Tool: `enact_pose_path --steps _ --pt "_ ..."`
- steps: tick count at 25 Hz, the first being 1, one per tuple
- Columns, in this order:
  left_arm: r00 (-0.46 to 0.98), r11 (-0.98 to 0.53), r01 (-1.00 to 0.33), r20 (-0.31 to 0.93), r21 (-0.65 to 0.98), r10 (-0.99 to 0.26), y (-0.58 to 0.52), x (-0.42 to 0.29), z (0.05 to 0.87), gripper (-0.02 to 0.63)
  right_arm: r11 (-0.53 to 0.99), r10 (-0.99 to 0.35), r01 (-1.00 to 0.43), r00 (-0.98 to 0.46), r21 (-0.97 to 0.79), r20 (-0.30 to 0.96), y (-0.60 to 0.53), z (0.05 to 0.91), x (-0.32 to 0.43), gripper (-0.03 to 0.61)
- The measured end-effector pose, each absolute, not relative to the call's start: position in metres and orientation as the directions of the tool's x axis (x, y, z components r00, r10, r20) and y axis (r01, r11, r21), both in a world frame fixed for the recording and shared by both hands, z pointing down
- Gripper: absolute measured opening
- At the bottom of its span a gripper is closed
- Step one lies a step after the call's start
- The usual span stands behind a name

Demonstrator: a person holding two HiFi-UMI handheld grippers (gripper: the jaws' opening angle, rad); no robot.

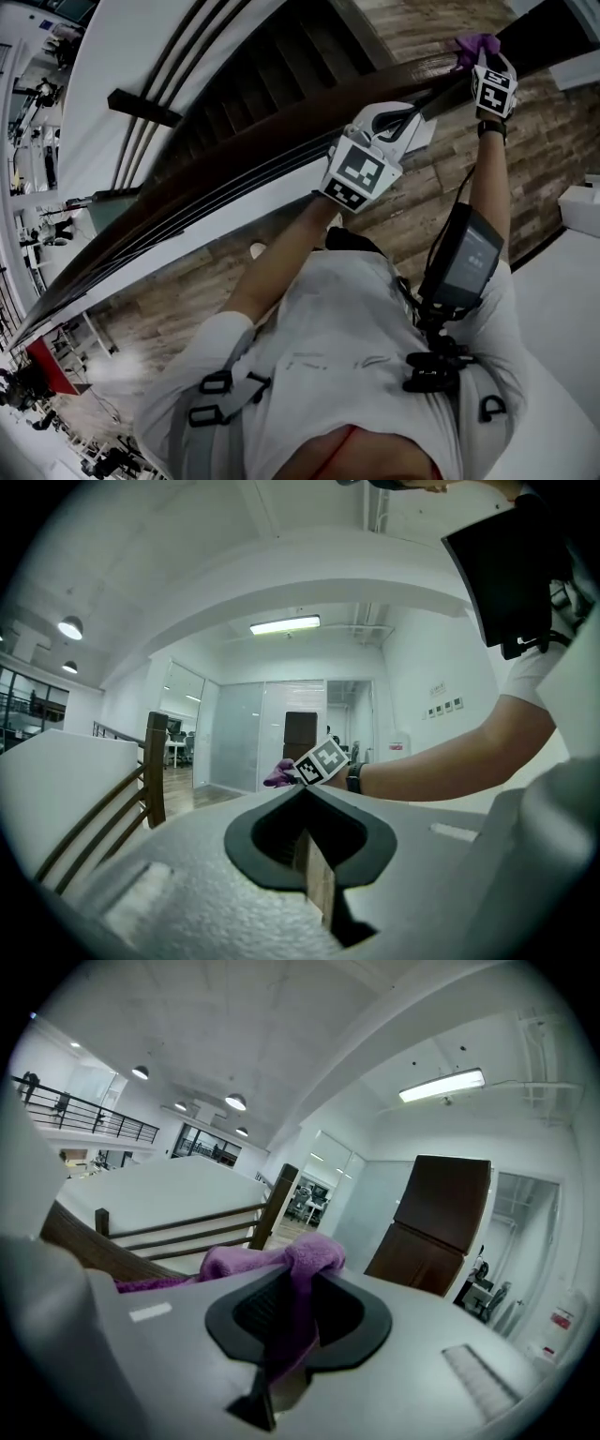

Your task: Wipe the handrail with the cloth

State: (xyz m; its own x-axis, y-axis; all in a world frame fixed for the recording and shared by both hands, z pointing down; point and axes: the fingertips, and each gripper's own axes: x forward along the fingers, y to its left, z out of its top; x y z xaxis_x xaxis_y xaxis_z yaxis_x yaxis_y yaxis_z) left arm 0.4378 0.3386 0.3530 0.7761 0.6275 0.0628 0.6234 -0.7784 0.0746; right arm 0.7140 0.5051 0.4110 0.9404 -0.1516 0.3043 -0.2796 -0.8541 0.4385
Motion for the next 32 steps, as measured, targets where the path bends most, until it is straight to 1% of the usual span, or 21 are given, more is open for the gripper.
enact_pose_path --steps 3,5,7,8,10,12,14,16,18,21,23,26,29,32 --pt "0.782 -0.784 0.616 0.062 0.069 0.62 0.341 0.432 0.354 0.002 -0.853 -0.12 -0.264 0.939 0.451 0.324 0.525 0.41 0.728 0.052" --pt "0.794 -0.797 0.601 0.06 0.066 0.604 0.331 0.425 0.356 0.002 -0.863 -0.063 -0.222 0.939 0.454 0.338 0.534 0.407 0.735 0.052" --pt "0.811 -0.814 0.577 0.065 0.072 0.581 0.312 0.412 0.362 0.002 -0.871 0.001 -0.181 0.929 0.457 0.37 0.533 0.398 0.726 0.052" --pt "0.821 -0.824 0.562 0.07 0.076 0.566 0.299 0.402 0.366 0.002 -0.869 -0.01 -0.201 0.921 0.452 0.39 0.521 0.393 0.714 0.054" --pt "0.848 -0.851 0.518 0.079 0.084 0.524 0.265 0.378 0.371 0.002 -0.857 -0.118 -0.298 0.907 0.42 0.404 0.475 0.385 0.677 0.055" --pt "0.887 -0.89 0.447 0.078 0.095 0.454 0.219 0.35 0.371 0.002 -0.845 -0.291 -0.414 0.886 0.337 0.361 0.412 0.384 0.63 0.055" --pt "0.928 -0.929 0.354 0.078 0.11 0.363 0.163 0.319 0.373 0.002 -0.795 -0.473 -0.547 0.829 0.261 0.297 0.328 0.38 0.569 0.055" --pt "0.963 -0.963 0.24 0.095 0.122 0.252 0.104 0.279 0.38 0.002 -0.687 -0.652 -0.694 0.72 0.215 0.24 0.233 0.374 0.496 0.055" --pt "0.987 -0.987 0.096 0.117 0.132 0.111 0.044 0.231 0.389 0.002 -0.538 -0.805 -0.829 0.56 0.155 0.196 0.14 0.367 0.417 0.055" --pt "0.984 -0.984 -0.123 0.145 0.125 -0.105 -0.039 0.158 0.396 0.002 -0.302 -0.943 -0.952 0.307 0.055 0.132 0.031 0.365 0.312 0.055" --pt "0.963 -0.963 -0.243 0.149 0.12 -0.224 -0.084 0.109 0.397 0.002 -0.166 -0.982 -0.986 0.165 0.003 0.09 -0.024 0.362 0.248 0.055" --pt "0.915 -0.909 -0.395 0.152 0.133 -0.375 -0.14 0.037 0.399 0.002 0.03 -0.998 -0.997 -0.034 -0.066 0.056 -0.096 0.36 0.159 0.055" --pt "0.833 -0.827 -0.547 0.178 0.131 -0.524 -0.188 -0.037 0.408 0.002 0.229 -0.973 -0.973 -0.23 -0.025 0.03 -0.165 0.362 0.073 0.055" --pt "0.755 -0.75 -0.651 0.202 0.119 -0.624 -0.227 -0.104 0.417 0.002 0.331 -0.944 -0.944 -0.33 0.003 0.018 -0.219 0.373 0.001 0.057"
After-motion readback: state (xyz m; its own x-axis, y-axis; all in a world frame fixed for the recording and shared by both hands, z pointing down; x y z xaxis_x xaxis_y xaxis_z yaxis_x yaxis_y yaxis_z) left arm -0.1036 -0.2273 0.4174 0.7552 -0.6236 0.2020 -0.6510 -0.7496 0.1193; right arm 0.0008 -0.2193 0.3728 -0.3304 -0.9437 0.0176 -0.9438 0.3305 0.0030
